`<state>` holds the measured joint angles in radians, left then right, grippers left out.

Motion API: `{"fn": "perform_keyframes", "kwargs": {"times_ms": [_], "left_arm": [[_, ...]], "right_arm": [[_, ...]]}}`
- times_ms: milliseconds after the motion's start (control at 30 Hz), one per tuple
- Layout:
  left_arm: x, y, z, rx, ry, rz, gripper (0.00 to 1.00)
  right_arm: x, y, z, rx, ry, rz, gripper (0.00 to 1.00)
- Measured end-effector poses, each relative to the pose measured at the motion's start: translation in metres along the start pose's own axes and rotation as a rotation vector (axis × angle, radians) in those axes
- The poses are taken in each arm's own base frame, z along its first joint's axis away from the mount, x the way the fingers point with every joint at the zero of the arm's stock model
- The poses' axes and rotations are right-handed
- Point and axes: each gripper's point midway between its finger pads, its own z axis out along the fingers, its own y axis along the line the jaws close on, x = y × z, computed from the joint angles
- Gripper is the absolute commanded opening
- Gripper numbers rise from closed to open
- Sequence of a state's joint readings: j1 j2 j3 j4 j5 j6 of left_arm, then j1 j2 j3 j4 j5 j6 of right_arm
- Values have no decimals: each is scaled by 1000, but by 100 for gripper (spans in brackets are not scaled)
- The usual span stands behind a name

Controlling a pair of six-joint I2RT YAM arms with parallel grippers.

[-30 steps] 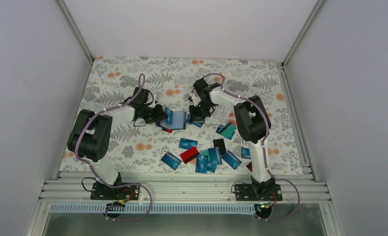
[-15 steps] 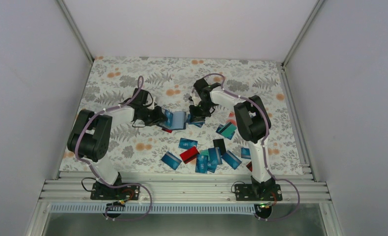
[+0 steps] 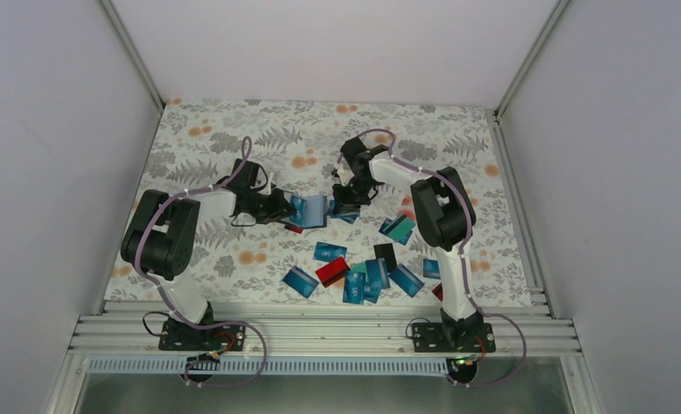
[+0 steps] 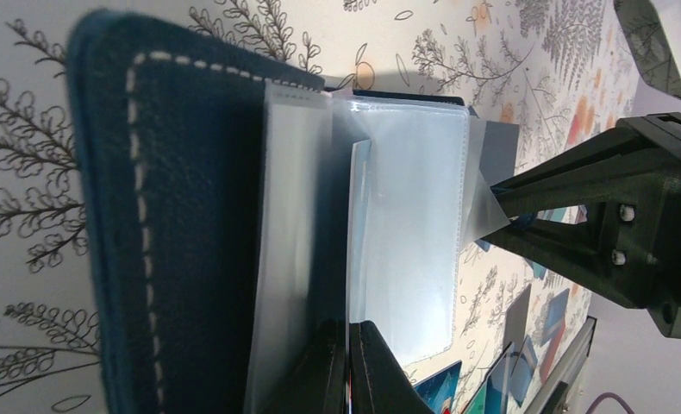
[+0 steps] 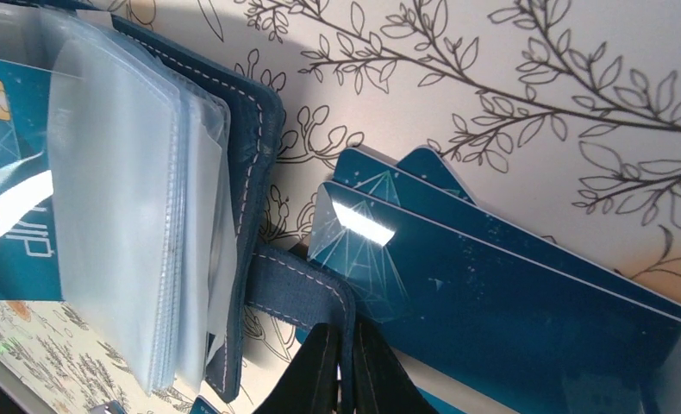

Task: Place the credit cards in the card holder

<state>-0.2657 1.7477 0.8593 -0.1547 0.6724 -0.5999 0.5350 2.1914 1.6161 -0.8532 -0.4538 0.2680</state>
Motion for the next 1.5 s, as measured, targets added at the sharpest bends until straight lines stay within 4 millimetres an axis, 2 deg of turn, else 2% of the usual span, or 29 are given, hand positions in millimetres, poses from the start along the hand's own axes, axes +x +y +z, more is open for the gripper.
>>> {"fn": "perform_keyframes", "kwargs": {"times_ms": [500, 1033, 1500], "left_arm": [[-3, -5, 4, 58, -1, -6, 2], [6, -4, 17, 183, 81, -159, 2], [2, -5, 24, 212, 110, -225, 2]], "right_arm": [[0, -1, 1, -7, 1, 3, 4], [1, -1, 1, -33, 2, 10, 4], [1, -1, 2, -45, 1, 12, 4]]}}
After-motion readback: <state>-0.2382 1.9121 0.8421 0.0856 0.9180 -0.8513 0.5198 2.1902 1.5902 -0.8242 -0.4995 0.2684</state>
